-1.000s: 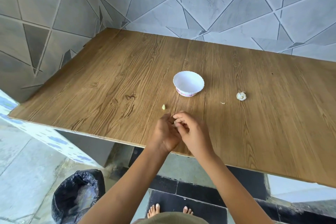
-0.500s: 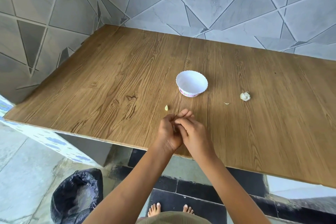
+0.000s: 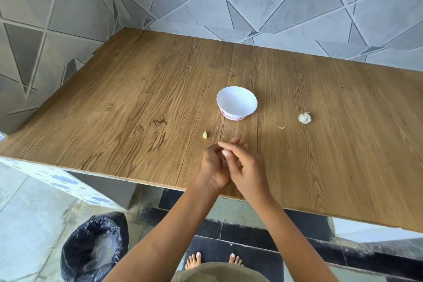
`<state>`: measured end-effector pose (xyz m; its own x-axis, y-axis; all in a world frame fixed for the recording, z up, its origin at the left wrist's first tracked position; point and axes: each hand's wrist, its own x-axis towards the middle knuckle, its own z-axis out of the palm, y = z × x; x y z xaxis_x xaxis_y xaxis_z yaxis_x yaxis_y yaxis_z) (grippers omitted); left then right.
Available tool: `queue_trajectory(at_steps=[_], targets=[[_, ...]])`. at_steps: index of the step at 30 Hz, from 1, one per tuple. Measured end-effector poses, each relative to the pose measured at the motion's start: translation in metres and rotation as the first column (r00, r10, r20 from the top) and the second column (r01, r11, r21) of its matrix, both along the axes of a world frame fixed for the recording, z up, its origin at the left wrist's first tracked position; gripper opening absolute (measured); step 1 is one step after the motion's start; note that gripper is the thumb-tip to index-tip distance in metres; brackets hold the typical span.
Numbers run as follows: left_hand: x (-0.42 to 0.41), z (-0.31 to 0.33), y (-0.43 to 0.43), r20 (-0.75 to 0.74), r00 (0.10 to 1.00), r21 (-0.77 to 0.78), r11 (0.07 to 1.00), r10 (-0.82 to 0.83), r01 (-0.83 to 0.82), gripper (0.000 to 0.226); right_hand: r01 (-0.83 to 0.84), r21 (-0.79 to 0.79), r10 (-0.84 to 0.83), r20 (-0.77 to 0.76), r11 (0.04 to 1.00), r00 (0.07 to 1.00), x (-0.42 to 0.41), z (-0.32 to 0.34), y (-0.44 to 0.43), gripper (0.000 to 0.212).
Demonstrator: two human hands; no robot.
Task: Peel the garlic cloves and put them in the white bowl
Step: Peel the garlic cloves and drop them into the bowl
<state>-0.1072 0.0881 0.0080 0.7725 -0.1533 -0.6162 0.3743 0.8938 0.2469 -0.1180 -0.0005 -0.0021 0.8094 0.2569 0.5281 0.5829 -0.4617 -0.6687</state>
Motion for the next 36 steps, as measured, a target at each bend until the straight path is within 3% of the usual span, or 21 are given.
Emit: queue_trajectory(at_steps=[4, 6, 9, 11, 19, 27, 36], targets=[[0.003, 0.002, 0.004, -0.003, 0.999, 0.008, 0.999, 0.047, -0.047, 0.051, 0.046, 0.040, -0.046, -0.017, 0.998, 0.999, -0.002, 0.006, -0.029, 0.022], [0.003, 0.003, 0.008, 0.003, 0.998, -0.009, 0.998, 0.069, -0.069, 0.048, 0.089, -0.109, -0.095, -0.045, 0.990, 0.994, -0.005, 0.003, -0.051, 0.020], [0.003, 0.002, 0.015, 0.010, 0.996, 0.005, 0.996, 0.091, -0.091, 0.046, 0.042, -0.402, -0.148, -0.234, 0.914, 0.961, -0.008, -0.001, -0.070, 0.034], [0.003, 0.001, 0.018, 0.012, 0.995, 0.024, 0.995, 0.099, -0.099, 0.044, 0.002, -0.478, -0.184, -0.334, 0.878, 0.925, -0.007, -0.001, -0.070, 0.043], [0.000, 0.002, 0.024, 0.021, 0.993, 0.054, 0.992, 0.115, -0.116, 0.044, -0.040, -0.407, -0.162, -0.450, 0.913, 0.878, 0.014, 0.003, -0.038, 0.045], [-0.005, 0.001, 0.027, 0.016, 0.991, 0.072, 0.989, 0.130, -0.131, 0.042, -0.096, -0.421, -0.120, -0.458, 0.902, 0.881, 0.034, 0.005, -0.028, 0.007], [-0.005, 0.002, 0.025, -0.007, 0.992, 0.103, 0.987, 0.125, -0.124, 0.043, -0.183, -0.656, -0.124, -0.393, 0.732, 0.911, 0.036, 0.012, -0.017, 0.020]])
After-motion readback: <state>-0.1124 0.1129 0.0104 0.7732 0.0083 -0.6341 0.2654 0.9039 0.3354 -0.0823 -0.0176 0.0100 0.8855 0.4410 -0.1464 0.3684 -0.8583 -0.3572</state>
